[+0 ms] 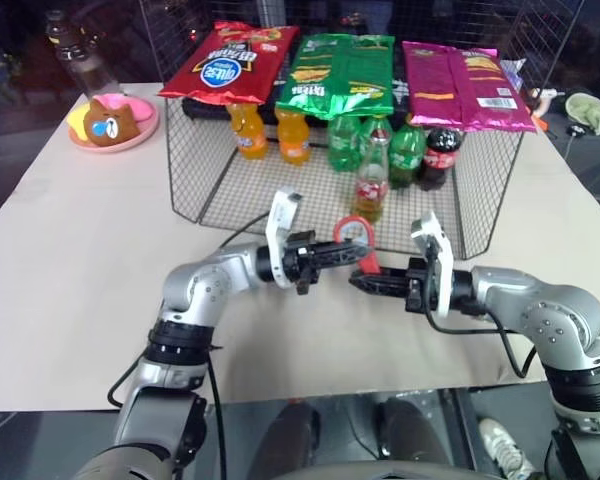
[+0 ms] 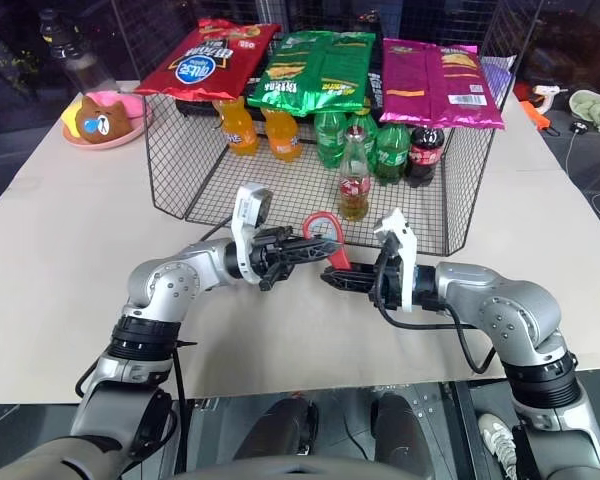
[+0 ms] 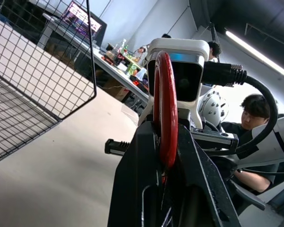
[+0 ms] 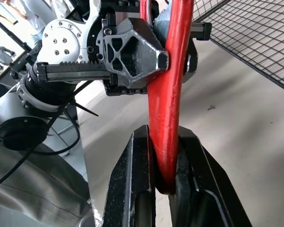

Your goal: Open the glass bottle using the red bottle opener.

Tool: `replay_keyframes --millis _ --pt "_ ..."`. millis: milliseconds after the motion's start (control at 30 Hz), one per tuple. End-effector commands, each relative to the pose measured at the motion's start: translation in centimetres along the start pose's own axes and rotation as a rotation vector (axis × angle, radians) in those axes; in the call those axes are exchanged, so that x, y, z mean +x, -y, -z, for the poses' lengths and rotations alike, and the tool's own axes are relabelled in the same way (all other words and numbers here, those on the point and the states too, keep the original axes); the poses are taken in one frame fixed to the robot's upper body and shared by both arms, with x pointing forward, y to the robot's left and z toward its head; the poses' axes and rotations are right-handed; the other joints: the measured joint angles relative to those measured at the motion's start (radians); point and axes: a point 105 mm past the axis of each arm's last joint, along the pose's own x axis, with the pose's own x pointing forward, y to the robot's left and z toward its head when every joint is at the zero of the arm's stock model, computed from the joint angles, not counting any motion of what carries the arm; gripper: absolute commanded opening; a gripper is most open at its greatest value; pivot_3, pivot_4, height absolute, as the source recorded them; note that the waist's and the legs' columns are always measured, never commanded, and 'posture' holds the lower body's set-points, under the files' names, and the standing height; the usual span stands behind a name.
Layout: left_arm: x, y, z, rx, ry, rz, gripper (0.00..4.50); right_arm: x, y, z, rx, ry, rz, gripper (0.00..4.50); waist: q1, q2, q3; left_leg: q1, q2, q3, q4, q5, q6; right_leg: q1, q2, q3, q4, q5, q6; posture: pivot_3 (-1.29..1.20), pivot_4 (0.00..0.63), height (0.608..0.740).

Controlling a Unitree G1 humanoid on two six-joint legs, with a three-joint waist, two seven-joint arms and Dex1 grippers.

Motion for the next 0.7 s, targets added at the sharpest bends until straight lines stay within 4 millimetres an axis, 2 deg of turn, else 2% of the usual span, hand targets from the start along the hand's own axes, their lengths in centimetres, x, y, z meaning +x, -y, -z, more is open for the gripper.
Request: replay_keyframes --millis 33,133,167,200,267,300,400,433,533,633,700 --pt "0.1 -0.7 -2.0 0.101 0.081 -0.076 0.0 0.5 -0.8 -0.2 -0.041 -0.018 -0.019 0.02 0.0 0.0 0.0 0.0 0.0 0.0 0.0 0.0 0.0 0.0 0.0 0.0 0.0 0.0 0.0 0.0 0.15 0.74" --pt "-0.2 -0.6 -2.8 0.159 0.134 -0.08 0.0 0.5 -0.7 -0.1 -0.033 -0.017 -0.011 0.02 0.001 0.0 0.0 0.0 0.0 0.0 0.0 0.0 0.0 0.0 0.0 0.0 0.0 0.0 0.0 0.0 0.15 0.74" --pt "-0.4 -0.7 -2.6 0.167 0.127 -0.084 0.75 0.5 -0.6 0.0 -0.03 -0.016 -0.009 0.0 0.001 0.0 0.0 0.0 0.0 0.0 0.0 0.0 0.0 0.0 0.0 0.0 0.0 0.0 0.0 0.0 0.15 0.74" --pt "-0.5 -0.7 -2.4 0.167 0.12 -0.086 1.08 0.4 -0.6 0.0 -0.026 -0.014 -0.007 0.0 0.0 0.0 0.0 0.0 0.0 0.0 0.0 0.0 0.0 0.0 0.0 0.0 0.0 0.0 0.0 0.0 0.15 0.74" --pt "-0.8 -0.7 -2.3 0.171 0.122 -0.095 2.13 0.3 -0.3 0.1 -0.02 -0.002 0.018 0.0 0.0 0.0 0.0 0.0 0.0 0.0 0.0 0.0 0.0 0.0 0.0 0.0 0.0 0.0 0.0 0.0 0.15 0.74" --pt "-1.0 -0.7 -2.4 0.171 0.125 -0.1 2.5 0.1 0.0 0.2 -0.016 0.005 0.038 0.0 -0.001 0.0 0.0 0.0 0.0 0.0 -0.001 0.0 0.0 0.0 0.0 0.0 0.0 0.0 0.0 0.0 0.15 0.74" --pt "-1.6 -0.6 -2.2 0.177 0.114 -0.118 3.98 -0.9 1.3 0.4 -0.022 0.023 0.116 0.0 0.0 0.0 0.0 0.0 0.0 0.0 0.0 0.0 0.0 0.0 0.0 0.0 0.0 0.0 0.0 0.0 0.15 0.74" --pt "-1.7 -0.7 -2.2 0.185 0.117 -0.13 4.33 -1.4 1.8 0.4 -0.02 0.037 0.147 0.0 0.001 0.0 0.0 0.0 0.0 0.0 0.0 0.0 0.0 0.0 0.0 0.0 0.0 0.0 0.0 0.0 0.15 0.74" --pt "-2.0 -1.4 -2.6 0.242 0.124 -0.191 4.43 -2.9 2.6 0.2 -0.022 0.073 0.215 0.0 0.007 0.0 0.0 -0.001 0.0 -0.001 0.0 0.0 0.0 0.0 0.0 -0.001 -0.001 0.0 0.0 0.0 0.15 0.74" --pt "-2.1 -3.1 -4.2 0.365 0.189 -0.31 4.43 -4.6 2.9 -0.1 -0.03 0.105 0.263 0.0 0.007 0.0 0.0 -0.001 -0.001 0.0 0.0 0.0 0.0 0.0 -0.001 0.0 -0.001 0.0 0.0 0.0 0.15 0.74" --pt "-1.2 -4.8 -4.7 0.504 0.189 -0.4 4.43 -5.2 3.3 -0.8 -0.051 0.135 0.315 0.0 0.007 0.0 0.0 0.0 0.0 0.0 0.0 0.0 0.0 0.0 -0.001 0.0 -0.001 0.0 0.0 0.0 0.15 0.74"
